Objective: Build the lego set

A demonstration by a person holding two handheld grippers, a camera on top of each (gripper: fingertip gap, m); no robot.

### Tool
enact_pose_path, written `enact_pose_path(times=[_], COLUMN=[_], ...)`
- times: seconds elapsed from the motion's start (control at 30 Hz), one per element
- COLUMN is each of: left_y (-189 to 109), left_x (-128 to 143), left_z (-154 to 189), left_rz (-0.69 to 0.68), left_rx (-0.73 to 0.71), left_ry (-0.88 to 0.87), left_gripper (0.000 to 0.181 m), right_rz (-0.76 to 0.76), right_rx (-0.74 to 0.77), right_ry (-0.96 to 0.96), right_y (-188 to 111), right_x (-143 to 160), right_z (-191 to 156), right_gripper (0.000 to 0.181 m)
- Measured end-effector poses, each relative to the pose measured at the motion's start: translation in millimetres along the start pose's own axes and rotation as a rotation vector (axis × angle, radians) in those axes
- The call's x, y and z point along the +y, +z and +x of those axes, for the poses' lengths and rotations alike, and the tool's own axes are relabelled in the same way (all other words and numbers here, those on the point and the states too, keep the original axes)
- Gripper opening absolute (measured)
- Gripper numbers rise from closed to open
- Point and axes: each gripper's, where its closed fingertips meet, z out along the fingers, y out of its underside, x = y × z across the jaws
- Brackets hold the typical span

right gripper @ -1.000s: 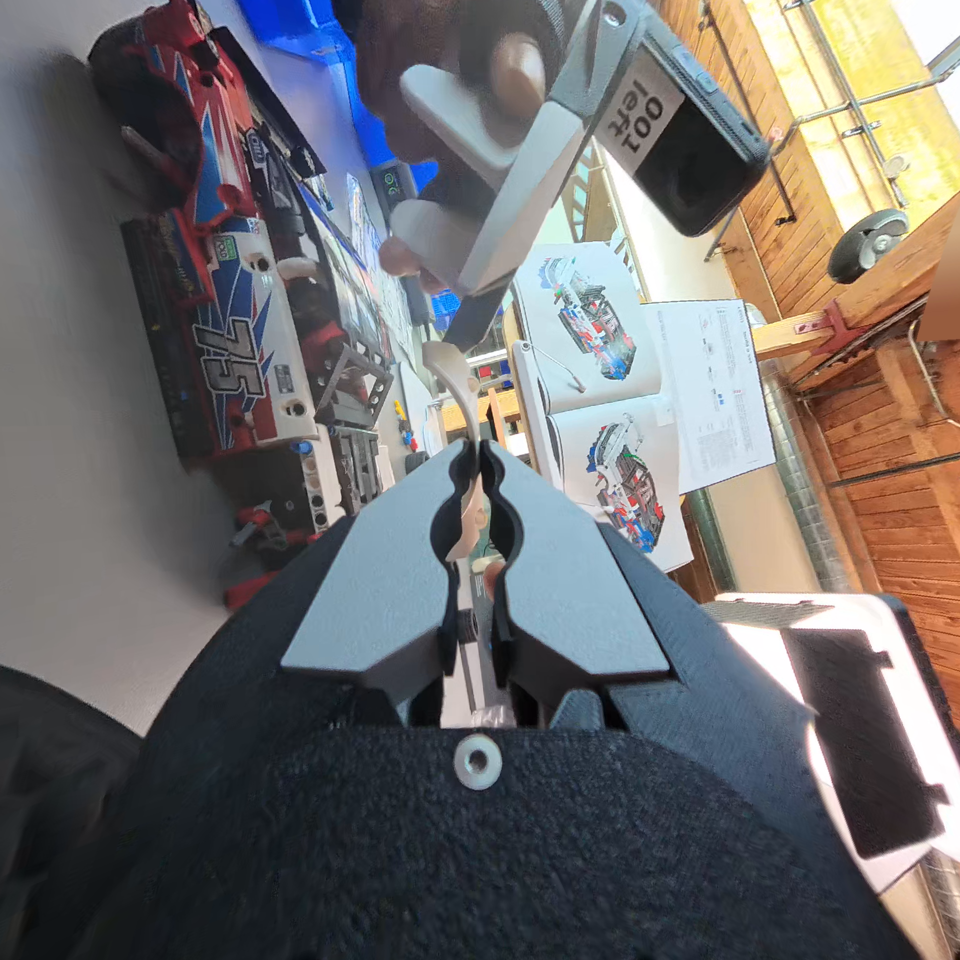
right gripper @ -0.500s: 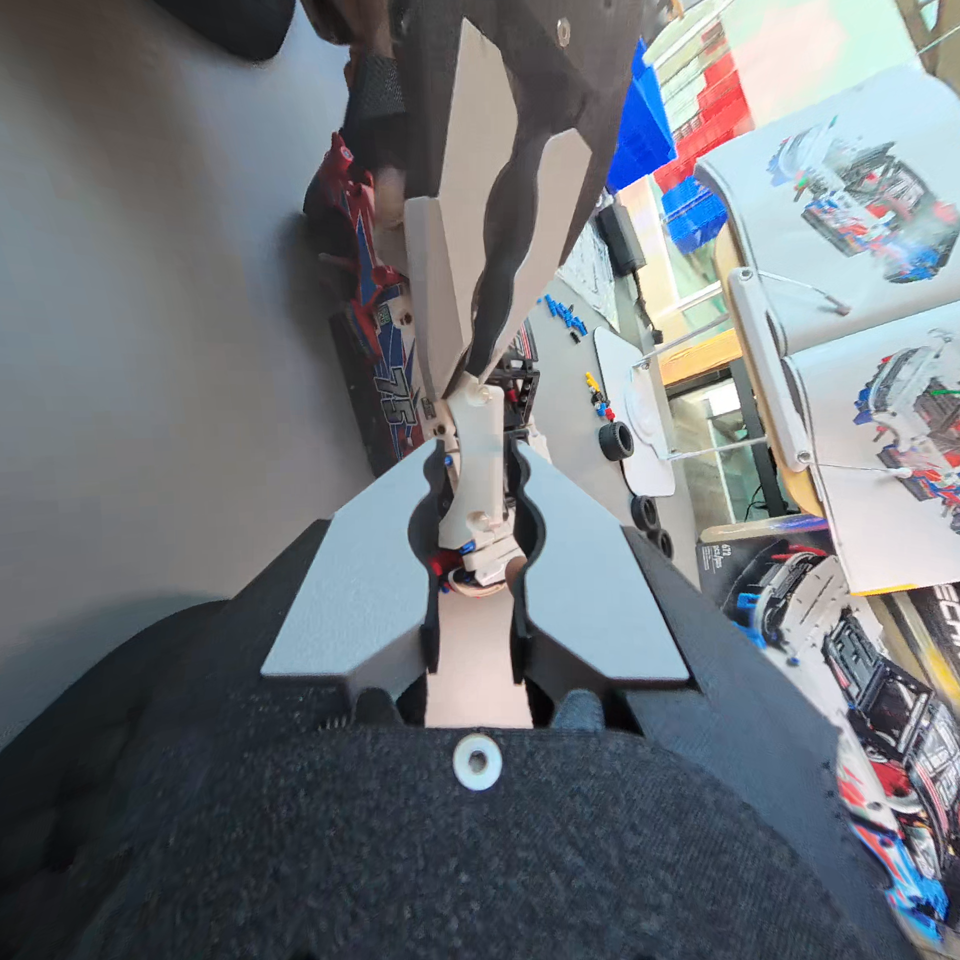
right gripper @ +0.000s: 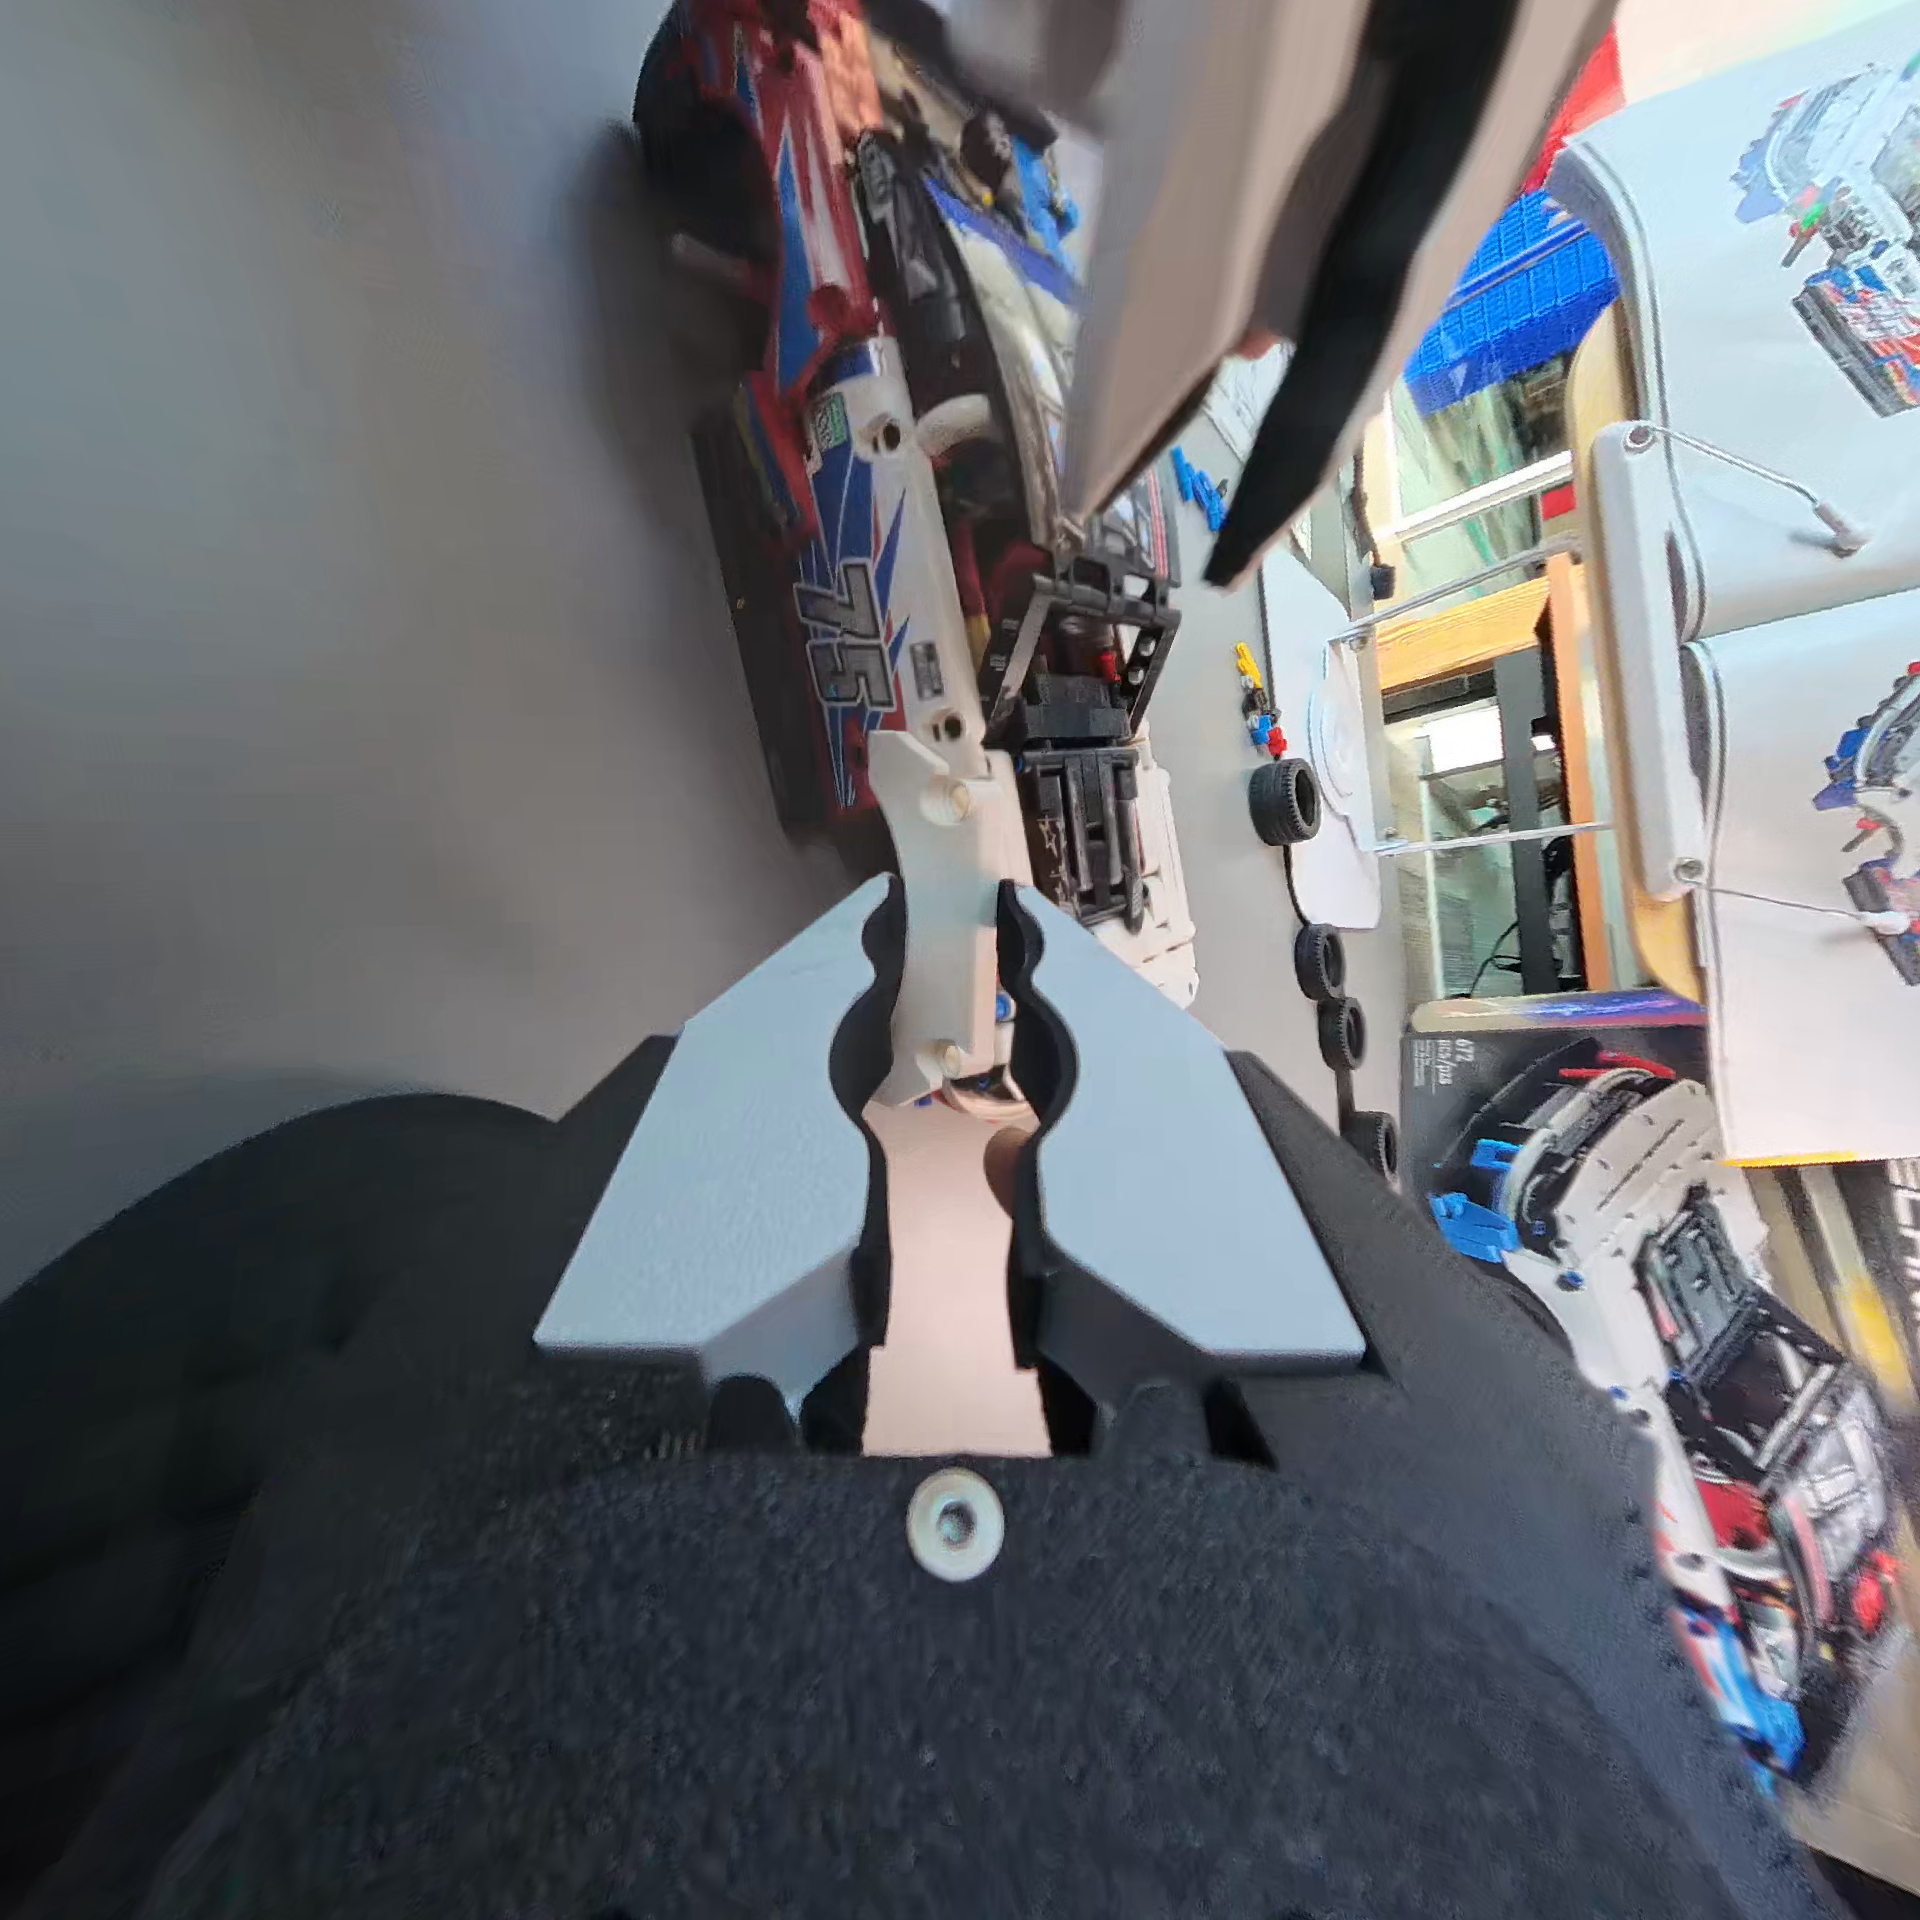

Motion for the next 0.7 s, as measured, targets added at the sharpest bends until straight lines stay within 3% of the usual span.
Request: enact_pose_path(times=[0.03,0.2,0.43,0.7], left_y=[-8,-13,7,22], left_x=[0,24,41,56], left_z=[-15,-75,-78,-73], left_rz=[-0.022,-0.207,-0.367,-0.472], left_rx=[-0.015,0.051,0.374,0.47], left_ry=[-0.034,-0.167,-0.249,-0.231], left_gripper=[0.043,0.068,0.08,0.086], right_rz=[-0.014,-0.056,-0.061,-0.05], right_rx=[0.012,0.094,0.087,0.001], right_ry=[-0.041,-0.202,-0.191,-0.155], right_y=[2,15,22,28], right_x=[4,8,10,11], right_z=[-3,-6,-5,-6], right_gripper=[0.015,0.015,0.015,0.015])
